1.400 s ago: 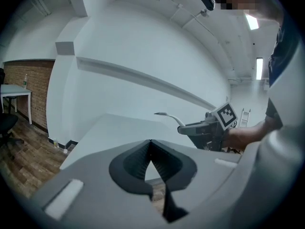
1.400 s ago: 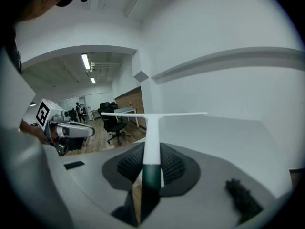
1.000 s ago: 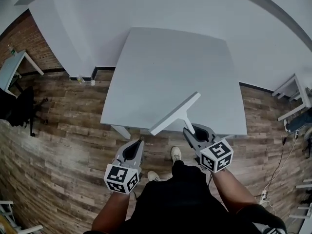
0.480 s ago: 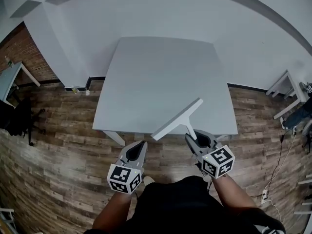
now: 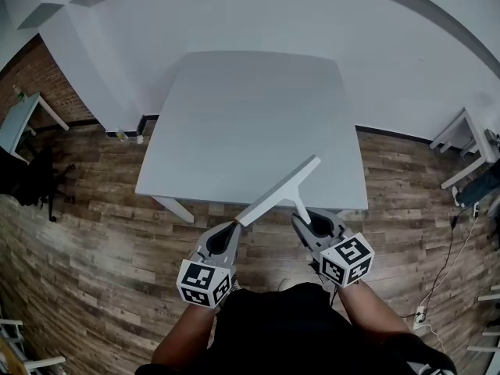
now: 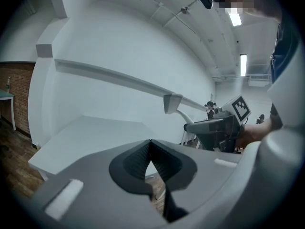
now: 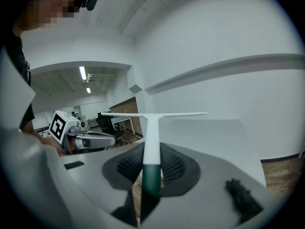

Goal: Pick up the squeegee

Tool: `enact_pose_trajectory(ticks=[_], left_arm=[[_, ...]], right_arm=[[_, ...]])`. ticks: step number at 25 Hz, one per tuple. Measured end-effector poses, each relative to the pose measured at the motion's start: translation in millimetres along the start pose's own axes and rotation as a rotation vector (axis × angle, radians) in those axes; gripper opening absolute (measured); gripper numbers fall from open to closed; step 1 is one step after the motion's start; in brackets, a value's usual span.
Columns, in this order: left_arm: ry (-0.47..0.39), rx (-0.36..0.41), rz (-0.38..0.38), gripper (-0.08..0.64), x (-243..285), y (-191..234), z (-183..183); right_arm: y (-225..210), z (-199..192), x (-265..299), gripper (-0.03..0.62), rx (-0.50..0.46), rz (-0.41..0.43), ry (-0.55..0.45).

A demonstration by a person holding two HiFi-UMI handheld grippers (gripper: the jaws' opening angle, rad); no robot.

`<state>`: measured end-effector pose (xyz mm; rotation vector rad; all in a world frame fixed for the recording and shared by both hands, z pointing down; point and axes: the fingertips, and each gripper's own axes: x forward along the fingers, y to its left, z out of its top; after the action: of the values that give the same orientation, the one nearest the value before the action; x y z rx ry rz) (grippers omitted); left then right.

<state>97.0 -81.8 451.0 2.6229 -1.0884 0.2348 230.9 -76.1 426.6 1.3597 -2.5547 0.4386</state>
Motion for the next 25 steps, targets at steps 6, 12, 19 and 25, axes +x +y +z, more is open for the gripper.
enact_pose_trajectory(ticks=[6, 12, 19, 25], left_arm=[[0.039, -0.001, 0.018, 0.008, 0.2, -25.5, -12.7], [0.076, 0.053, 0.020, 0.008, -3.8, -39.5, -21.4], [0.090, 0.040, 0.021, 0.008, -5.6, -37.1, -22.5], [0.079, 0.047, 0.023, 0.008, -6.9, -30.3, -16.5]], right_arm=[[-7.1, -11.9, -16.1, 0.091, 0.026, 0.030, 0.007], [-2.8, -24.5, -19.2, 0.091, 0.049, 0.055, 0.008], [-1.2, -22.5, -10.8, 0.091, 0.028, 0.073, 0.010], [-2.9, -22.9, -4.8, 0.091, 0.018, 0.064, 0.021]])
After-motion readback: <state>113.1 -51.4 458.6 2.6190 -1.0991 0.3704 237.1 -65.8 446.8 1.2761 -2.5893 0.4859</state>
